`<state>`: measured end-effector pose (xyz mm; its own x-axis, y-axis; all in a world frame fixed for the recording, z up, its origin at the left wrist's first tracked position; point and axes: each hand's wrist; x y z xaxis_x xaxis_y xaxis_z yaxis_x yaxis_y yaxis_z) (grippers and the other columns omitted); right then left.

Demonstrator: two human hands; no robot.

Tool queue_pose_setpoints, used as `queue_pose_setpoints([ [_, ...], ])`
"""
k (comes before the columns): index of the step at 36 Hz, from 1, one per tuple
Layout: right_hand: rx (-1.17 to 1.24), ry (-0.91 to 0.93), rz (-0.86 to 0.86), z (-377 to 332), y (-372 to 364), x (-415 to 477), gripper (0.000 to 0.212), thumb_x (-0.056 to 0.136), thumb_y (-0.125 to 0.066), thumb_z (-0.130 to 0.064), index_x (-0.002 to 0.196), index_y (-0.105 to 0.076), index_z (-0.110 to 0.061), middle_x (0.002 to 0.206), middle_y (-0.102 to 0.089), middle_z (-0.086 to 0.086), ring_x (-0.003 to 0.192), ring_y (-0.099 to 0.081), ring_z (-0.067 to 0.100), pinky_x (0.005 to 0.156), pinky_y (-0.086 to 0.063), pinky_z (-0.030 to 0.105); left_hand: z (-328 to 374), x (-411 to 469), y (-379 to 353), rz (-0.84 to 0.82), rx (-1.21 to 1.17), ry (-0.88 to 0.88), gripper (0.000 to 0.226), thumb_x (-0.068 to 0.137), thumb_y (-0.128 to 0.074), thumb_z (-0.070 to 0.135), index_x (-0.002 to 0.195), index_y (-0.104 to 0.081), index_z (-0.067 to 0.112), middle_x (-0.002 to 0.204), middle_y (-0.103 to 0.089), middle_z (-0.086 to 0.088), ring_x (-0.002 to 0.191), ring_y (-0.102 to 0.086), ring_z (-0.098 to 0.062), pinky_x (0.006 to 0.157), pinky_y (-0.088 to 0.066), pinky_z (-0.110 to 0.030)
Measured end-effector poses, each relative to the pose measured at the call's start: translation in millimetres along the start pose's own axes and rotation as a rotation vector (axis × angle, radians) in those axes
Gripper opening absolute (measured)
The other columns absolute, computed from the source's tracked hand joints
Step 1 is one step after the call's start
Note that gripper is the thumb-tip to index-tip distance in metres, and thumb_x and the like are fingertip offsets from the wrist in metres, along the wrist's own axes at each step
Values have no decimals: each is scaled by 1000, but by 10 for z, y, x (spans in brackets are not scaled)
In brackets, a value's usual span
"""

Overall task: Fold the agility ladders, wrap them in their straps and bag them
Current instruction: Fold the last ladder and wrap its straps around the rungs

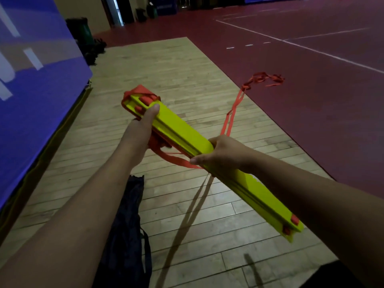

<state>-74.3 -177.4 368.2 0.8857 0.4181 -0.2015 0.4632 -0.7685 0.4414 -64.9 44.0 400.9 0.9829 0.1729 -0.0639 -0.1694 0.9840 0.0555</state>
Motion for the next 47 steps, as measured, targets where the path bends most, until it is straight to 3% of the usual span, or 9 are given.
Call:
queue_pose_setpoints([
  [4, -349, -26, 138, 80, -45, 87, 54, 75, -83, -54, 99, -69, -7, 86, -74, 13, 78, -72, 28, 76, -60, 49, -120, 10, -38, -88, 75, 142, 66, 94, -51, 61, 97, -64, -4, 66, -68, -20, 49, -60, -27, 43, -47, -25],
  [7, -563, -36, 267, 104, -136, 88, 54, 76, -79, -61, 97, -65, -14, 84, -67, 3, 82, -67, 24, 69, -57, 41, -174, 40, -87, -92, 18, 197, 74, 86, -62, 65, 109, -65, -5, 75, -70, -20, 55, -62, -28, 47, -50, -27],
  [14, -1032, 120, 444, -40, -393, -31, 38, 94, -62, -53, 107, -52, -18, 88, -57, 1, 77, -55, 25, 65, -36, 33, -206, 5, -229, 144, -53, 164, 52, 83, -70, 57, 97, -61, 8, 64, -69, -7, 54, -69, -27, 58, -54, -32],
  [19, -715, 177, 326, -108, -385, -37, 43, 91, -68, -50, 97, -39, -19, 86, -52, -2, 78, -54, 22, 65, -44, 36, -85, -24, -196, 197, -123, -61, 32, 86, -67, 44, 86, -59, 13, 54, -60, 0, 47, -61, -25, 51, -48, -30],
  [24, -67, 64, -41, -187, -157, -107, 47, 91, -74, -33, 117, -39, -16, 88, -67, 7, 60, -67, 17, 56, -57, 30, 48, -90, -66, -25, -246, -226, 27, 82, -61, 43, 76, -55, 17, 58, -56, 7, 57, -59, -15, 56, -50, -30],
  [29, -186, 135, -39, -185, -161, -101, 17, 90, -70, -25, 91, -55, -17, 69, -61, 6, 52, -59, 16, 55, -54, 33, 97, -129, -16, -176, -264, -262, 23, 83, -59, 37, 79, -51, 17, 59, -56, 10, 58, -61, -8, 55, -52, -24],
  [33, -431, 151, 162, -194, -196, -71, 19, 87, -67, -32, 80, -53, -21, 68, -58, -2, 57, -56, 14, 55, -48, 31, 90, -98, 75, -169, -81, -102, 51, 87, -62, 58, 90, -59, 7, 72, -71, -6, 72, -73, -28, 67, -59, -37],
  [38, -698, 85, 174, -65, -212, -63, 25, 87, -68, -32, 100, -54, -18, 85, -57, 0, 80, -60, 21, 67, -49, 32, 5, -153, 42, -172, -13, 87, 53, 91, -60, 53, 99, -60, 1, 61, -62, -12, 53, -61, -24, 54, -55, -32],
  [47, -165, 101, 11, -141, -92, -102, 36, 92, -64, -54, 107, -65, -22, 89, -67, -3, 86, -67, 18, 77, -52, 34, -27, -108, -33, -17, -234, -55, 42, 92, -64, 45, 73, -51, 10, 44, -46, 2, 38, -47, -13, 38, -38, -21],
])
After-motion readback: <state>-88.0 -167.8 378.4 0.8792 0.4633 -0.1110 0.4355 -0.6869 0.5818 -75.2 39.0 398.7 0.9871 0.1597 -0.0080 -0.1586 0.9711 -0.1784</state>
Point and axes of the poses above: each hand's wrist, its own x-axis towards the middle knuckle, its own y-axis out of the back of the hand, z = x × y
